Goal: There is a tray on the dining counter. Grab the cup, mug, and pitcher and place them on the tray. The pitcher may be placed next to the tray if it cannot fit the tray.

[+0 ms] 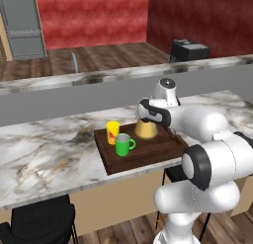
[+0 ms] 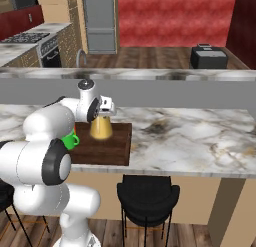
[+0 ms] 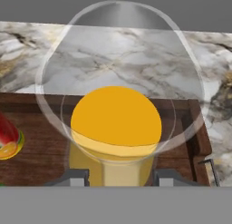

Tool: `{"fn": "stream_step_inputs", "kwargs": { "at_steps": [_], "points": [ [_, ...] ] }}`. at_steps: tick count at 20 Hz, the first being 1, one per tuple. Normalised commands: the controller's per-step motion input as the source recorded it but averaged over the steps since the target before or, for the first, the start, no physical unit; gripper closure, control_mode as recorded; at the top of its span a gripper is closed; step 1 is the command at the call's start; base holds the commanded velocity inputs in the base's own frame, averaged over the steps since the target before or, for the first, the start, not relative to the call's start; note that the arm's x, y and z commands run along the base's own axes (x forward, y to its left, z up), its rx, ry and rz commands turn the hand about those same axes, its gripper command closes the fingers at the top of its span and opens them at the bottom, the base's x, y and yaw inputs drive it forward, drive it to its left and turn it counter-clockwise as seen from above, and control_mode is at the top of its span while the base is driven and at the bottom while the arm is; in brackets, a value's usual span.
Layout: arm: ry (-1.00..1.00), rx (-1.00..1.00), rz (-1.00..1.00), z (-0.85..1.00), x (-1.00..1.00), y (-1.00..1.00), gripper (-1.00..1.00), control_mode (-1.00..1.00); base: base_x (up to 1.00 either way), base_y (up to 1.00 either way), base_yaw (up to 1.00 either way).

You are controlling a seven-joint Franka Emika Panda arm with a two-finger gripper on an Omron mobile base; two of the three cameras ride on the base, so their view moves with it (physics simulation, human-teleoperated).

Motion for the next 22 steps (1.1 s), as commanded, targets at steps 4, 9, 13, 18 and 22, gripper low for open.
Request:
{"fn": "stream_step_inputs", "kwargs": {
  "at_steps": [4,9,13,18,22],
  "points": [
    [0.0,0.0,0.0,-0.11,0.0,0.0,1.0,-1.0,0.0,0.0,0.0],
    [0.0,0.0,0.0,-0.16,0.0,0.0,1.0,-1.0,0.0,0.0,0.0],
    [0.0,0.0,0.0,-0.23,0.0,0.0,1.0,-1.0,0.0,0.0,0.0],
    [0.0,0.0,0.0,-0.07,0.0,0.02,1.0,-1.0,0.0,0.0,0.0],
    [0.0,0.0,0.0,0.0,0.0,0.0,1.0,-1.0,0.0,0.0,0.0]
  ]
}}
